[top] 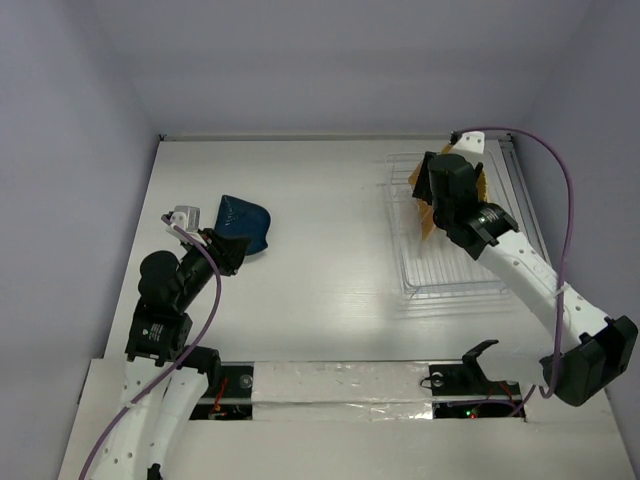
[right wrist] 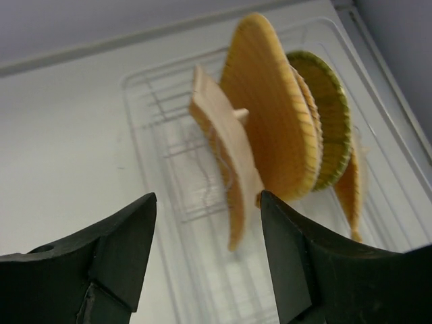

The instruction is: Unload the plates from the dish rack

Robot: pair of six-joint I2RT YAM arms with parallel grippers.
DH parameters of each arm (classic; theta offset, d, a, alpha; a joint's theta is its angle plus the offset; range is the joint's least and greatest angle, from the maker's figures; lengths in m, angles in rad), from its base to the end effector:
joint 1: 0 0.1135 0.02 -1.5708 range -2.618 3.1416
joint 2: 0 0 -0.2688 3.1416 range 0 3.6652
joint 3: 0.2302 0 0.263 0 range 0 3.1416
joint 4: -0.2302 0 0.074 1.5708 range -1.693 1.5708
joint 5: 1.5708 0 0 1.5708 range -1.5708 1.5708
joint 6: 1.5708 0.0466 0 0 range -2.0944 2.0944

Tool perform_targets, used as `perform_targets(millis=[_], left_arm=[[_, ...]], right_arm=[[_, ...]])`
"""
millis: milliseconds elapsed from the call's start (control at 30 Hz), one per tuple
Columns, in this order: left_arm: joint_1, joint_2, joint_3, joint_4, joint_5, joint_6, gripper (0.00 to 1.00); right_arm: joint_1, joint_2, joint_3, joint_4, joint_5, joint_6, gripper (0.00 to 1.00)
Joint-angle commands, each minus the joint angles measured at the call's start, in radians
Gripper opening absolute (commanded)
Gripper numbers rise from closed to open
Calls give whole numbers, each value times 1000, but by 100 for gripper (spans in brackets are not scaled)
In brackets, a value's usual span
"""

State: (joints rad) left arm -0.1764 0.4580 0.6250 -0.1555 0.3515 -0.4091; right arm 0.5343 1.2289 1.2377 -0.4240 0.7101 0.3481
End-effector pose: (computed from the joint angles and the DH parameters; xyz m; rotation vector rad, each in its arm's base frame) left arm 0.1342 -0.0402 0.3354 0.0986 1.6044 -0.7308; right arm 0.2611 0.1192 0.3849 0.2704 1.8635 -0.1040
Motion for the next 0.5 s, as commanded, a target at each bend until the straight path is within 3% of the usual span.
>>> perform_targets(millis=[0,167,467], left_arm=[[5,8,4,37,-3,-5,17],[5,11,4,36,0,-5,30],[5,8,4,37,0,-4,34]], right_arm=[[-50,6,-50,-64,-21,-38,68],[-73,89,-37,-45,-24,-43,61],[-158,322,69,-19,14,-80,50]])
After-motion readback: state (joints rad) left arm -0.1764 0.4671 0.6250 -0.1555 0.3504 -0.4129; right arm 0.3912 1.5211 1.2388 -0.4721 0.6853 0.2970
